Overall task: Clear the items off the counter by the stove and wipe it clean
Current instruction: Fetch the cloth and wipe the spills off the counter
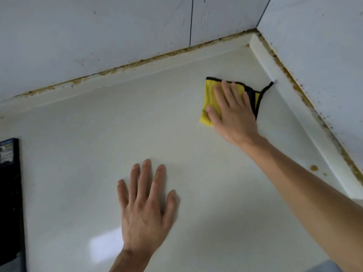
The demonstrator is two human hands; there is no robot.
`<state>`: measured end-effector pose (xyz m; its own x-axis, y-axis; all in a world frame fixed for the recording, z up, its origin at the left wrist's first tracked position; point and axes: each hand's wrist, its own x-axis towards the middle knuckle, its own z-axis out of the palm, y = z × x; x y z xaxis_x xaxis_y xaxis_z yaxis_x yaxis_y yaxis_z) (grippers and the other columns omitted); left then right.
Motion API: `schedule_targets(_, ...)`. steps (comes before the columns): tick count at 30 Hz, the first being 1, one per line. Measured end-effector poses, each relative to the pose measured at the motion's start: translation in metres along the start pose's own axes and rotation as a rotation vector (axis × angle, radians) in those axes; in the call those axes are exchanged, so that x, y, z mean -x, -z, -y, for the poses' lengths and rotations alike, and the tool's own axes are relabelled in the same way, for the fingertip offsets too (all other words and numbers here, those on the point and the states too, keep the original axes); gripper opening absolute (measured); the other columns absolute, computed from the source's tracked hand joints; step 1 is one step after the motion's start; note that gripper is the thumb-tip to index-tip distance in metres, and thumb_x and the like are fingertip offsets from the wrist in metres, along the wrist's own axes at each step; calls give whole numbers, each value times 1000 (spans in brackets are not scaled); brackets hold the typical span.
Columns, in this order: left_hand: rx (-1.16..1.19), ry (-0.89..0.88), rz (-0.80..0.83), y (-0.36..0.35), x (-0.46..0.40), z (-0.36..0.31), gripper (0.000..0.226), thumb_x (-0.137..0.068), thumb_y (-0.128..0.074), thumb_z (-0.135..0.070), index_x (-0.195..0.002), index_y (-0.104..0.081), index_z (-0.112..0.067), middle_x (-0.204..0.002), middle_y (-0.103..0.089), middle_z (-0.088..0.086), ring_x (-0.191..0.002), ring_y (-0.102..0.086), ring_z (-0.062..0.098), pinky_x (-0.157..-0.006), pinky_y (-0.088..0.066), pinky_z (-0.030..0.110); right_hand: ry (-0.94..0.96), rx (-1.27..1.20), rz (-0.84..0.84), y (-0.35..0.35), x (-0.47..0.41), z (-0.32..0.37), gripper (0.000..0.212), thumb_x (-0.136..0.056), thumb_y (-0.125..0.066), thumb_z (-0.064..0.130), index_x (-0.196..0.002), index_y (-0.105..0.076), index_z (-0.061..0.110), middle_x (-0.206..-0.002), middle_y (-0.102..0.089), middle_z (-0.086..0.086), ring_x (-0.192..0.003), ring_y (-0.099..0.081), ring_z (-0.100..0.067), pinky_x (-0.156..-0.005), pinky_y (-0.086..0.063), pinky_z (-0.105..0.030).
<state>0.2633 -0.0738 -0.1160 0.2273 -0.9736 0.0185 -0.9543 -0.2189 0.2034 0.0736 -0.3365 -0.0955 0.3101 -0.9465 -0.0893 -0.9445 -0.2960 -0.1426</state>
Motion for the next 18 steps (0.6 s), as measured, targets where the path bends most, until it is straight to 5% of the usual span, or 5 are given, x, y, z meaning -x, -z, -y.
schedule_targets(5, 12, 20, -6, 1, 1, -1, 66, -100, -43, -56, -157, -44, -25, -171, -30, 7, -160, -23, 35, -124, -17, 64, 196, 81, 43, -2, 75, -35, 72, -105, -21, 61, -167, -15, 26, -175, -6, 4, -162, -4, -18, -130, -10, -49)
schedule_targets(11, 8, 14, -24, -1, 2, -1, 65, -101, -40, -58, -157, -43, -25, -170, -30, 7, -159, -22, 34, -124, -16, 63, -139, 51, -40, -11, 80, -20, 71, -106, -24, 57, -166, -17, 19, -174, -9, -5, -161, -8, -27, -129, -9, -52)
schedule_targets(18, 0, -15, -26, 4, -1, -2, 63, -100, -40, -54, -152, -45, -21, -166, -32, 10, -155, -25, 37, -120, -22, 63, -110, 18, -39, -23, 151, 5, 73, -106, -26, 58, -166, -20, 17, -174, -11, -6, -161, -9, -28, -128, -11, -52)
